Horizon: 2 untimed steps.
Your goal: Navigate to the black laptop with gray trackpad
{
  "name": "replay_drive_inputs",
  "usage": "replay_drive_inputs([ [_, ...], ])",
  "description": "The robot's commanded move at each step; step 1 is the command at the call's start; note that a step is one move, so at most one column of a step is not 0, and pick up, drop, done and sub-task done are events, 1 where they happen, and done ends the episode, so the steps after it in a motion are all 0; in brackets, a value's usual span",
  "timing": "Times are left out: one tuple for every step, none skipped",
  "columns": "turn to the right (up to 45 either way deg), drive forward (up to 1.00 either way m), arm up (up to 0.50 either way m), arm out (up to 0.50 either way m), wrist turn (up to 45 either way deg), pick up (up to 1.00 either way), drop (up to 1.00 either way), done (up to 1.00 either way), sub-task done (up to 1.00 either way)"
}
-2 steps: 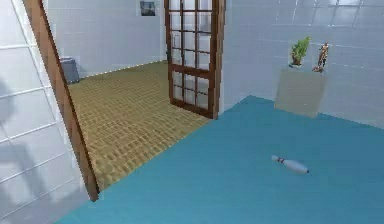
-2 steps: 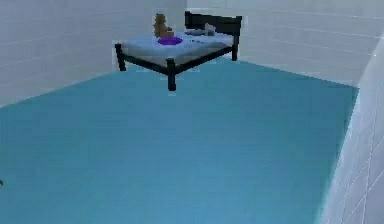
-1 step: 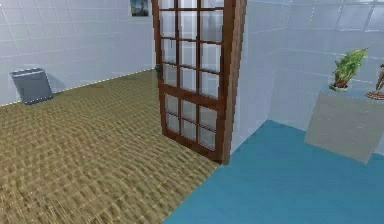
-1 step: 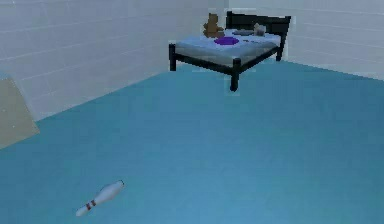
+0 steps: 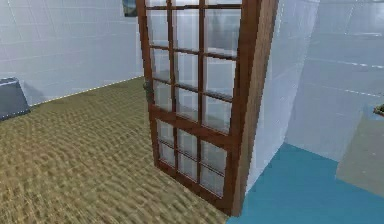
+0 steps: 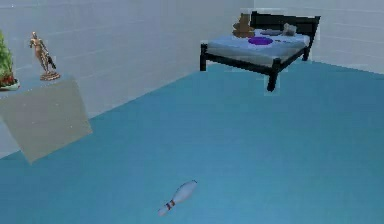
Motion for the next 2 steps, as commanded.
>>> replay_drive_inputs([
  [-36.0, 0.0, 0.0, 0.0, 0.0, 0.0, 0.0, 0.0, 0.0],
  [0.0, 1.0, 0.0, 0.0, 0.0, 0.0, 0.0, 0.0, 0.0],
])
